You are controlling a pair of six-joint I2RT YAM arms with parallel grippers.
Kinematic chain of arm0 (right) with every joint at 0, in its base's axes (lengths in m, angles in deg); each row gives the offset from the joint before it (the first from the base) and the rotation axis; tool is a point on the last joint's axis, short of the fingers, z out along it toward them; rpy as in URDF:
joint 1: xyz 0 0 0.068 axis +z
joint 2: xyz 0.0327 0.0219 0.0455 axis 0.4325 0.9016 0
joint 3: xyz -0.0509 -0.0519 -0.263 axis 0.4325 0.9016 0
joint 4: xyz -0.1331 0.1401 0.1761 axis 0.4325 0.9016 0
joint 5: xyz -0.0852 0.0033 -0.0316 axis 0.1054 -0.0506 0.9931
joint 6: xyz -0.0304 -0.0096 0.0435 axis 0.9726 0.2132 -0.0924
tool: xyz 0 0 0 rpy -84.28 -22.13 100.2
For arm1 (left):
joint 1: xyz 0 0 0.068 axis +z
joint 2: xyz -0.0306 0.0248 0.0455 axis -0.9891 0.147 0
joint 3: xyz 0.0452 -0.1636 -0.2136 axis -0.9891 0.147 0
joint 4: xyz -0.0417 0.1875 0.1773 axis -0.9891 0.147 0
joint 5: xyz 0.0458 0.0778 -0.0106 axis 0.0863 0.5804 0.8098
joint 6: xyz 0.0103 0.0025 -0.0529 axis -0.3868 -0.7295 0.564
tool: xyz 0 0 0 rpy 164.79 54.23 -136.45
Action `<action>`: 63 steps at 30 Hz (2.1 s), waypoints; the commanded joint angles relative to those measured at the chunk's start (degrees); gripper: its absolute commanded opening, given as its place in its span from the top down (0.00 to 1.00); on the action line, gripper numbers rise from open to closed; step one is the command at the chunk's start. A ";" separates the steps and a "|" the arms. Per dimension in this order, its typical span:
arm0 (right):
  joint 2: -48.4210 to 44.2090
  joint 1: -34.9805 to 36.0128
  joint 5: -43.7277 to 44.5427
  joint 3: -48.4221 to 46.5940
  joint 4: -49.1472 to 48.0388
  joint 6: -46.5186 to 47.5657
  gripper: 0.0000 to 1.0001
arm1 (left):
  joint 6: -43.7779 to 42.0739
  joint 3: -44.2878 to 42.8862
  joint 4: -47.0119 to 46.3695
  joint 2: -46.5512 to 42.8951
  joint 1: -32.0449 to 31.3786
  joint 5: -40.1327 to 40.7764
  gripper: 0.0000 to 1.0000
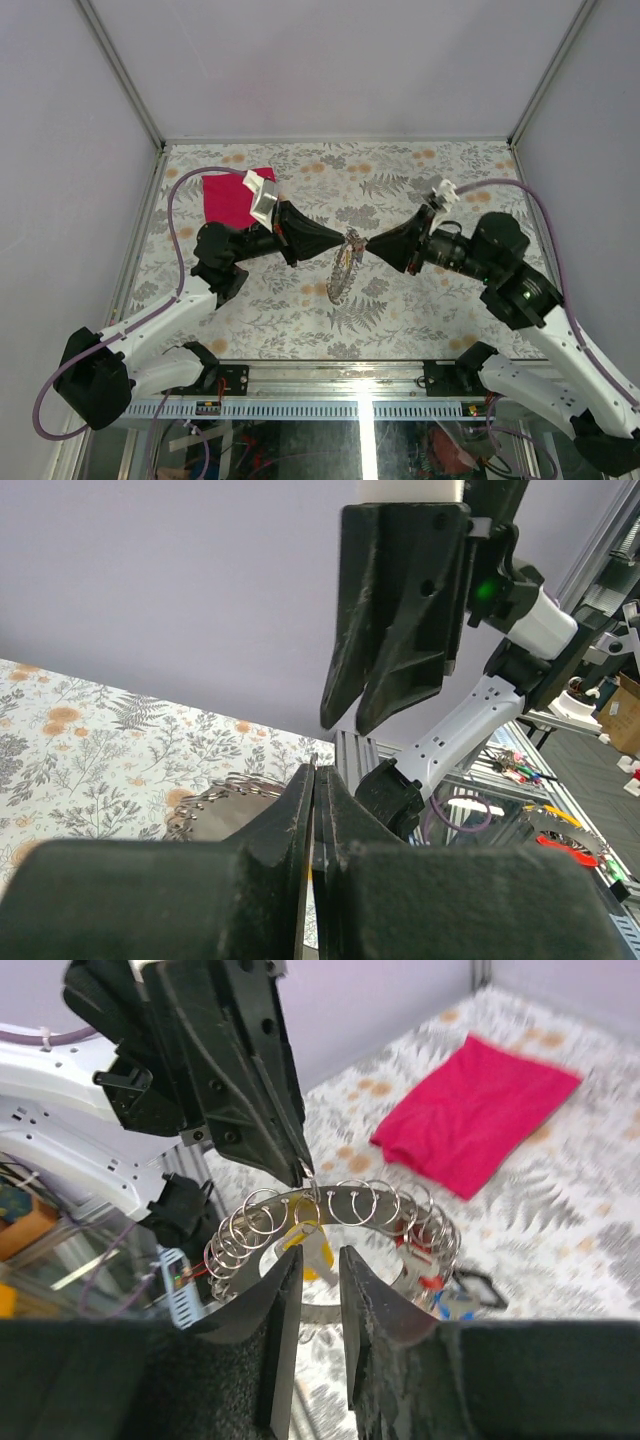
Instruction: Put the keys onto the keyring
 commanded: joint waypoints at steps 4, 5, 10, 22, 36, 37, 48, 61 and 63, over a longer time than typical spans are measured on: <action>-6.26 -0.18 -1.89 11.14 -23.70 9.64 0.69 | 0.50 -2.29 -5.76 -0.13 0.46 -1.94 1.00; -6.26 -0.18 -3.17 12.31 -26.52 9.58 0.68 | 0.84 -2.45 -6.33 -0.03 0.41 -2.38 1.00; -4.09 -0.19 -8.00 14.09 -34.07 7.25 0.67 | 2.43 -2.97 -8.52 0.74 0.46 -4.27 1.00; -0.98 -0.18 -11.60 14.50 -36.96 4.84 0.71 | 2.70 -3.43 -8.56 1.09 0.45 -5.02 1.00; 1.50 -0.18 -14.40 15.20 -38.38 2.83 0.76 | 2.08 -3.30 -8.19 1.00 0.46 -4.59 1.00; 1.59 -0.18 -14.59 15.21 -38.56 2.58 0.78 | 2.04 -3.30 -8.16 0.97 0.41 -4.53 1.00; 3.09 -0.18 -17.22 9.73 -31.31 3.10 1.00 | 1.35 -2.80 -7.28 0.74 0.44 -3.60 0.99; 12.29 -0.18 -11.00 -19.10 26.48 25.56 1.00 | -4.76 -1.87 1.16 -2.06 0.46 -0.88 0.76; 15.11 -0.20 -9.75 -24.09 33.72 27.54 1.00 | -5.59 -1.72 2.03 -2.17 0.46 -0.89 0.75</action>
